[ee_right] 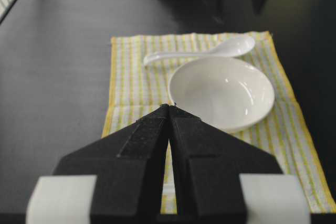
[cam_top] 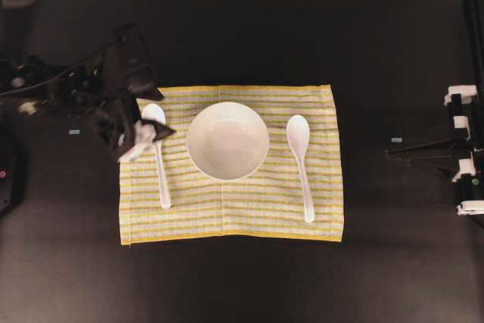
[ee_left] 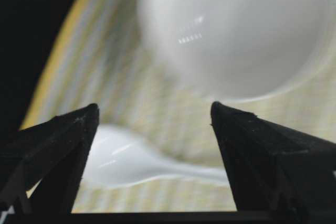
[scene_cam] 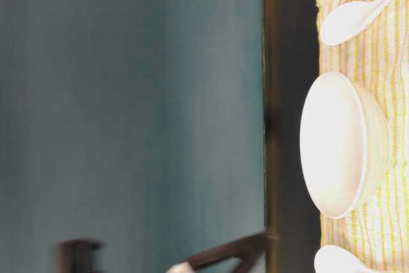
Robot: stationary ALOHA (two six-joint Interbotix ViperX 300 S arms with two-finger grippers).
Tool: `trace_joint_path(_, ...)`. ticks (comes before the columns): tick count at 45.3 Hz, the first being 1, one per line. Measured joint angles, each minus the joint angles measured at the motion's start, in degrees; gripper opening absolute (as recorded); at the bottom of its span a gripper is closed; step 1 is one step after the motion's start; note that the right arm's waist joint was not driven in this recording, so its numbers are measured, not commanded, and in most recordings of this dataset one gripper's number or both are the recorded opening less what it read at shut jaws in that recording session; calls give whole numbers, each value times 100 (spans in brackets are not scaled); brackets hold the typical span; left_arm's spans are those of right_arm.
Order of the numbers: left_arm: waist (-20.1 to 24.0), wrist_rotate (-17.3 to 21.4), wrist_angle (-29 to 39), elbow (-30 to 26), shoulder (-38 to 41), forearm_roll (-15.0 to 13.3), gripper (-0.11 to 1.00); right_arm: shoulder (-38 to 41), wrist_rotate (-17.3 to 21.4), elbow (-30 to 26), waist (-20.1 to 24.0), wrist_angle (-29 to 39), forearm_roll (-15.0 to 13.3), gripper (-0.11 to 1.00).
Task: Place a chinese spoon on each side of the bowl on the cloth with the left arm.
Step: 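Release the spoon and raise the left gripper away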
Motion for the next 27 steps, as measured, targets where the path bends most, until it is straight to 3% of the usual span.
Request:
trace_joint_path(16,-2101,26,-290,360,-1283,-9,83,-18,0,26,0,167,9,1)
trace_joint_path(20,-2364,18,-369,483,-1521,-9,83,-70,0,35,0,334,9,1)
trace_joint_path(27,-2461,18,-642,703,-1960,0,83,-202,0,44,0,466,9,1)
